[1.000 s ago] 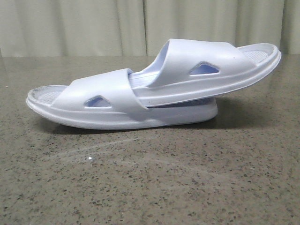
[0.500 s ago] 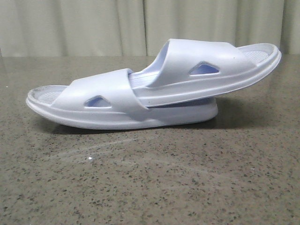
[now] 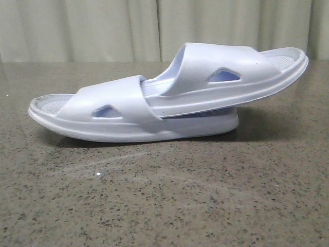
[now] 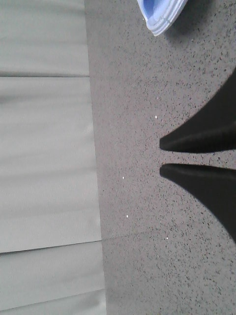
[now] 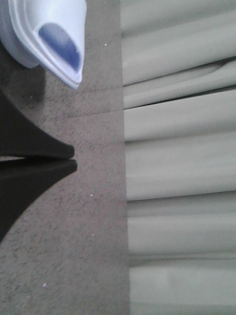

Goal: Insert blue slippers together front up

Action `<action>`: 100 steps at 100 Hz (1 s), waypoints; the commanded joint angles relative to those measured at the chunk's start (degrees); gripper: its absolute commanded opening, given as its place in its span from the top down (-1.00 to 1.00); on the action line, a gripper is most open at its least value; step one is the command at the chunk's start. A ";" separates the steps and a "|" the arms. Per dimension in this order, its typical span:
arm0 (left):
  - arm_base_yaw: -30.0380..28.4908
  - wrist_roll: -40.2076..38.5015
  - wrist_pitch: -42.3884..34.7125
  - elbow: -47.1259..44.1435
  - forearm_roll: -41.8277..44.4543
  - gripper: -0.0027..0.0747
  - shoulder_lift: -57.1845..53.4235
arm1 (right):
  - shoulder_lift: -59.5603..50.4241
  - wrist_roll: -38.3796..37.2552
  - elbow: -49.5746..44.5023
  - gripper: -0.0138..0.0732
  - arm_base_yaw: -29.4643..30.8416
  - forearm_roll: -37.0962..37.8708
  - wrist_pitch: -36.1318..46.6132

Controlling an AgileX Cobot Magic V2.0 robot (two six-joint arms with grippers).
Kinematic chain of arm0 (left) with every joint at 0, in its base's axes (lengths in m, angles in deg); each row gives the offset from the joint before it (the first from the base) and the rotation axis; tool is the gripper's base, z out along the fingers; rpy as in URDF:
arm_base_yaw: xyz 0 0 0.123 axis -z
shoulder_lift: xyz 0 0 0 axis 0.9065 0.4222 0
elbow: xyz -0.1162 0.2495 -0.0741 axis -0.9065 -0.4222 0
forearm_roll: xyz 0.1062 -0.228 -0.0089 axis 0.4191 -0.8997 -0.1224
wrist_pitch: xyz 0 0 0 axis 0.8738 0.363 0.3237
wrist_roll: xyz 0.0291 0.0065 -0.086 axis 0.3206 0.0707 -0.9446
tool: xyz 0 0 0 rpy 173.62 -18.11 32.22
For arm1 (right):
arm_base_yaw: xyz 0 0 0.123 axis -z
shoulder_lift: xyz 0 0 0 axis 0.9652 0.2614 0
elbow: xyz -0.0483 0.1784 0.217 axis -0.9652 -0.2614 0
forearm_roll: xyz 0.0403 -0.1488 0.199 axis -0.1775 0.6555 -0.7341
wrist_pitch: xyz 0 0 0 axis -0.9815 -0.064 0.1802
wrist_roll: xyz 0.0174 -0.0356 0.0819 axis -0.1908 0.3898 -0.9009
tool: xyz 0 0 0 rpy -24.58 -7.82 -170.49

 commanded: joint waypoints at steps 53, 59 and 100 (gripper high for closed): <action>0.20 -0.63 -4.48 -0.57 -0.31 0.89 -1.65 | -5.30 -17.95 -10.06 0.93 0.19 19.89 11.36; 0.20 -0.63 -4.48 -0.57 -0.31 0.89 -1.65 | -5.30 -17.95 -11.43 0.93 0.19 19.77 13.31; 0.20 -0.63 -4.48 -0.57 -0.31 0.89 -1.65 | -5.30 -17.95 -12.84 0.93 0.19 19.35 14.47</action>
